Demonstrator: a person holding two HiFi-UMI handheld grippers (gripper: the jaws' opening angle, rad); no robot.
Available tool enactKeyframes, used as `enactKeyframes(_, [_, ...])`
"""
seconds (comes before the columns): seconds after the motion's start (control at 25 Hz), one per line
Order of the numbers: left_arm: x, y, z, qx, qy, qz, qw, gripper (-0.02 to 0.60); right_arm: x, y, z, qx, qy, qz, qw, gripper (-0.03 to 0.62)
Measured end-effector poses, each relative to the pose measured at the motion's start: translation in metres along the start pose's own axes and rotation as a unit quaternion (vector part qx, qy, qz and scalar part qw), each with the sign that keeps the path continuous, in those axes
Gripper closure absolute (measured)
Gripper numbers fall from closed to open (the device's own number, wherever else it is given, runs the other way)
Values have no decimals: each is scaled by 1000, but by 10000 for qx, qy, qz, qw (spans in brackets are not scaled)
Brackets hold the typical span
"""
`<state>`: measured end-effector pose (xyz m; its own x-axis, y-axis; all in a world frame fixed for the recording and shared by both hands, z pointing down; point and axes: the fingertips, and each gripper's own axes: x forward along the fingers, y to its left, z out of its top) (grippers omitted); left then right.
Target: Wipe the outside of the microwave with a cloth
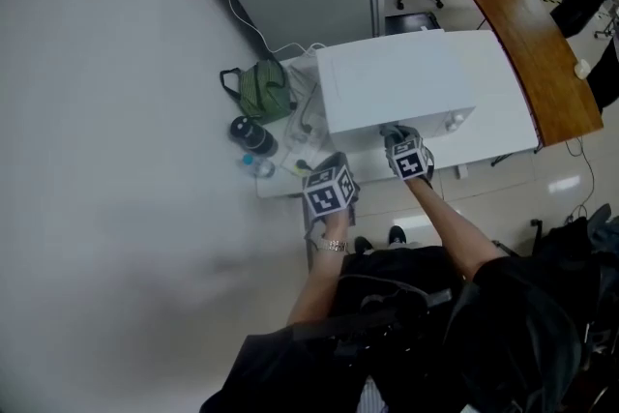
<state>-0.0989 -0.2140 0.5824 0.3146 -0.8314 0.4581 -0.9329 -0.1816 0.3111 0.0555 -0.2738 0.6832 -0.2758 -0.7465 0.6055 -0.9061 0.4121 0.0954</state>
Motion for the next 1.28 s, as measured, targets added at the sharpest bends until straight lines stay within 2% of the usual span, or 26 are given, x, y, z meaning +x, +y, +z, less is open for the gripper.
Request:
enactKeyframes(0.08, [14, -24, -5, 135, 108, -238, 9996, 583, -6, -52, -30, 328, 259, -323, 9986, 564])
enactKeyframes(0.16, [24, -44, -8, 246, 182, -433, 9986, 583, -21, -101, -42, 508, 382, -670, 9957, 563])
enactKeyframes(0.24, [30, -57, -6, 319, 202, -558, 9977, 583, -36, -150, -64, 801, 527, -1135, 9889, 563])
enactKeyframes(0.32, [32, -64, -2, 360, 168, -620, 9973, 583, -48, -183, -74, 1109, 416, -1393, 9831, 563])
enactKeyframes(0.36, [33, -65, 0, 368, 145, -629, 9972, 583, -50, -187, -74, 1246, 298, -1350, 9825, 563])
enactKeyframes(0.44, [34, -62, 0, 363, 125, -588, 9975, 583, -48, -174, -76, 1335, 192, -1159, 9841, 565])
enactKeyframes(0.52, [31, -54, -2, 349, 131, -489, 9981, 583, -38, -136, -76, 1161, 129, -847, 9895, 563])
enactKeyframes(0.64, [20, -37, -2, 297, 86, -281, 9991, 583, -12, -36, -58, 679, 15, 167, 9975, 563])
enactKeyframes(0.72, [9, -22, -1, 240, 31, -87, 9997, 583, 8, 39, -42, 373, -32, 977, 9945, 563])
enactKeyframes(0.8, [-5, -5, -3, 172, 3, 136, 9998, 583, 26, 104, -26, 153, -75, 1627, 9865, 563])
enactKeyframes(0.92, [-28, 18, -9, 28, -27, 454, 9990, 583, 52, 164, -17, -227, 32, 2058, 9783, 563])
enactKeyframes(1.0, [-40, 30, -12, -41, -57, 640, 9979, 583, 68, 171, -16, -327, 138, 2043, 9783, 563])
enactKeyframes(1.08, [-51, 40, -14, -84, -75, 782, 9969, 583, 76, 155, -16, -273, 268, 1940, 9802, 563])
enactKeyframes(1.2, [-61, 51, -18, -162, -79, 891, 9959, 583, 77, 110, -42, -402, 616, 1889, 9792, 566])
enactKeyframes(1.28, [-63, 57, -21, -213, -63, 922, 9955, 583, 69, 68, -60, -403, 816, 1630, 9824, 566])
